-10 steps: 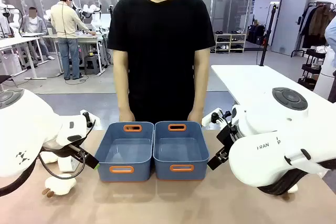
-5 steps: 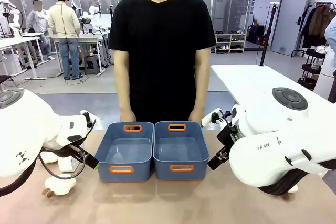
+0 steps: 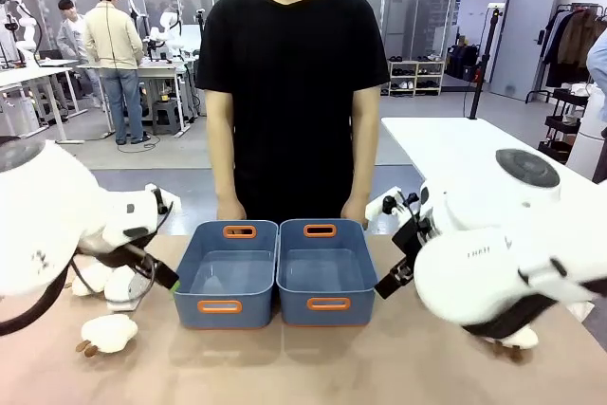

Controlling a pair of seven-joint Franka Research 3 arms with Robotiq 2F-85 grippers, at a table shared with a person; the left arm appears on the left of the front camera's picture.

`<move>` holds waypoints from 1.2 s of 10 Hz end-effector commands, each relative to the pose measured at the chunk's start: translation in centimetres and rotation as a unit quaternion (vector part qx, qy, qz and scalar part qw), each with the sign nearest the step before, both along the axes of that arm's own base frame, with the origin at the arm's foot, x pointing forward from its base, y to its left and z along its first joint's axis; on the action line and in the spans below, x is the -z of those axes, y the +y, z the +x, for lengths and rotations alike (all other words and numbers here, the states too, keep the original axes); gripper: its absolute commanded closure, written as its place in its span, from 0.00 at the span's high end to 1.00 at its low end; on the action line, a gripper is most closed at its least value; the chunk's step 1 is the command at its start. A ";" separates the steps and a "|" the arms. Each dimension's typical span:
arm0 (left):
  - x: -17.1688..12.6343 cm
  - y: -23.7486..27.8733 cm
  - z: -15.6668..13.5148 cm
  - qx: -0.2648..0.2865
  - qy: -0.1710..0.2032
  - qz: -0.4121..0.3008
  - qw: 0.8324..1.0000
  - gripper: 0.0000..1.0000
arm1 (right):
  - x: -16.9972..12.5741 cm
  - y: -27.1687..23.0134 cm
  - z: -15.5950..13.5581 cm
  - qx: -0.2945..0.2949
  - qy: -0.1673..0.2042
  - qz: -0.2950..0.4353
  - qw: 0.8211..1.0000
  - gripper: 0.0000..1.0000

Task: Sort the digital clocks into the basket.
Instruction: Pick up the Digital clock from the table and place it into the empty Plastic storage basket.

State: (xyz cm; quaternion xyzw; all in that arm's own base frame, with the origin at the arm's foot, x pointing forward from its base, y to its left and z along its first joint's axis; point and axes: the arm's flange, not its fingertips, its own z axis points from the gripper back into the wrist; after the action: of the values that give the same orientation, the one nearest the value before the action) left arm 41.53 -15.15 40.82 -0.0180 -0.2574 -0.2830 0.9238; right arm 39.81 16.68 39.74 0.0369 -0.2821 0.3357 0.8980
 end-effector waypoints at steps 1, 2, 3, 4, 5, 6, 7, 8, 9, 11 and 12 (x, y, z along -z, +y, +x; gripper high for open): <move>-5.5 2.0 0.8 -0.002 0.060 -0.047 0.997 1.00 | -5.0 -2.2 1.5 -0.035 0.041 0.070 0.996 1.00; -7.3 3.8 0.6 0.004 0.088 -0.093 0.992 1.00 | -6.7 -3.1 1.7 -0.053 0.065 0.112 0.990 1.00; -8.8 5.8 0.4 0.019 0.116 -0.155 0.981 1.00 | -8.1 -4.7 1.7 -0.067 0.096 0.175 0.977 1.00; -10.0 8.6 0.1 0.040 0.153 -0.245 0.957 1.00 | -9.1 -7.4 1.6 -0.088 0.145 0.270 0.948 1.00; -10.6 12.4 -0.6 0.049 0.179 -0.345 0.920 1.00 | -9.2 -11.0 1.3 -0.093 0.180 0.357 0.912 1.00; -10.5 17.6 -2.6 0.062 0.189 -0.436 0.878 1.00 | -8.2 -15.7 0.3 -0.078 0.200 0.437 0.874 1.00; -9.9 22.3 -4.8 0.046 0.183 -0.498 0.847 1.00 | -6.8 -19.8 -1.2 -0.053 0.207 0.487 0.847 1.00; -9.0 26.2 -7.1 0.031 0.164 -0.543 0.823 1.00 | -5.4 -23.6 -2.8 -0.027 0.205 0.517 0.831 1.00; -8.2 29.3 -9.2 0.022 0.151 -0.566 0.810 1.00 | -4.7 -26.9 -4.6 0.001 0.193 0.538 0.821 1.00; -6.9 34.5 -12.3 -0.031 0.111 -0.583 0.804 1.00 | -3.7 -32.2 -8.2 0.063 0.167 0.547 0.818 1.00; -6.5 35.8 -12.7 -0.047 0.101 -0.587 0.802 1.00 | -3.6 -33.0 -9.0 0.070 0.156 0.545 0.821 1.00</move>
State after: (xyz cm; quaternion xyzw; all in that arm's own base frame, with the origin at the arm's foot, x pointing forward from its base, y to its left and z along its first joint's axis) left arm 27.37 21.34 47.15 -0.5805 -0.2665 -0.0328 0.7687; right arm 30.92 -17.65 42.74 0.5708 -0.2667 0.0409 0.7755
